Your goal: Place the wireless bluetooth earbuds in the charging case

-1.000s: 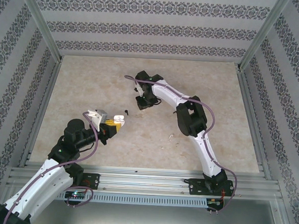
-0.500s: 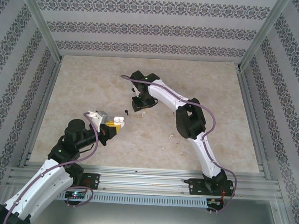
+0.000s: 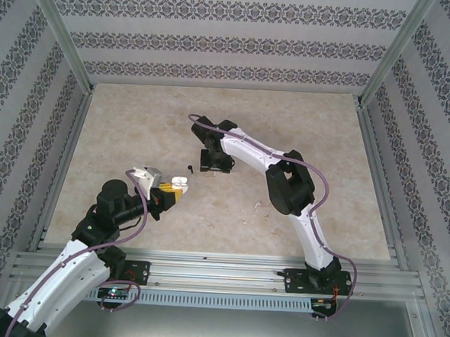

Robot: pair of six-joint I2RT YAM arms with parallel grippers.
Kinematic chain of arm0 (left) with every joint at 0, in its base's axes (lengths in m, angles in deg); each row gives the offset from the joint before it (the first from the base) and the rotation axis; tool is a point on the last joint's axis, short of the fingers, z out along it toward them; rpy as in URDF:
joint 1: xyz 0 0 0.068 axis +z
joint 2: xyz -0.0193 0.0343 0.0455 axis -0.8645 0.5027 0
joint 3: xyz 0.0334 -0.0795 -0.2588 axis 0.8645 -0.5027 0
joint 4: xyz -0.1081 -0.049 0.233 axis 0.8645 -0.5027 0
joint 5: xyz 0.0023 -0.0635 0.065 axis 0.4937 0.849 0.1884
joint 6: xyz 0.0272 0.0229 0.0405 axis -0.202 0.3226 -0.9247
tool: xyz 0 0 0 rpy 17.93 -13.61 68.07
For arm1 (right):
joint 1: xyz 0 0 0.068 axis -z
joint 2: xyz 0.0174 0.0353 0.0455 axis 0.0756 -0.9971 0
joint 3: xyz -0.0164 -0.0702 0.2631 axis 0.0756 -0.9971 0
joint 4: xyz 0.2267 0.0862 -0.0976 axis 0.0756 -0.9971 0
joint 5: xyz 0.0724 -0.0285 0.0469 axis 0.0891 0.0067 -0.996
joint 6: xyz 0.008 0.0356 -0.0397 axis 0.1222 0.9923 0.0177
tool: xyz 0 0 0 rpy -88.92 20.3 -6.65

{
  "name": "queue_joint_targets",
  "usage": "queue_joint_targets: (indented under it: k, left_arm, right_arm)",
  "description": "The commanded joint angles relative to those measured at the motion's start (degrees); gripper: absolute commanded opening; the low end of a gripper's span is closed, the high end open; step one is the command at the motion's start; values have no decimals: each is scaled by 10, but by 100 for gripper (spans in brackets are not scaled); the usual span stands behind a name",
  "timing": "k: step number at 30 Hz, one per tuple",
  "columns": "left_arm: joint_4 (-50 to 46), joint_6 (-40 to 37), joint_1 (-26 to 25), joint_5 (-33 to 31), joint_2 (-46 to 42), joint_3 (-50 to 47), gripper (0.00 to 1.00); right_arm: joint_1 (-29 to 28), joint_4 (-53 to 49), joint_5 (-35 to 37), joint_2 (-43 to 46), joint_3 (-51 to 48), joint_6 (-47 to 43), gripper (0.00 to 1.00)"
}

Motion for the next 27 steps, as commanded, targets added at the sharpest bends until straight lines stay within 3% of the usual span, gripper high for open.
queue_joint_targets:
  k: [1, 27]
  left_arm:
    - [14, -4, 7, 14, -2, -10, 0]
    - [40, 19, 7, 28, 6, -24, 0]
  right_arm:
    - [-2, 22, 16, -6, -15, 36, 51]
    - [21, -18, 36, -75, 68, 0, 37]
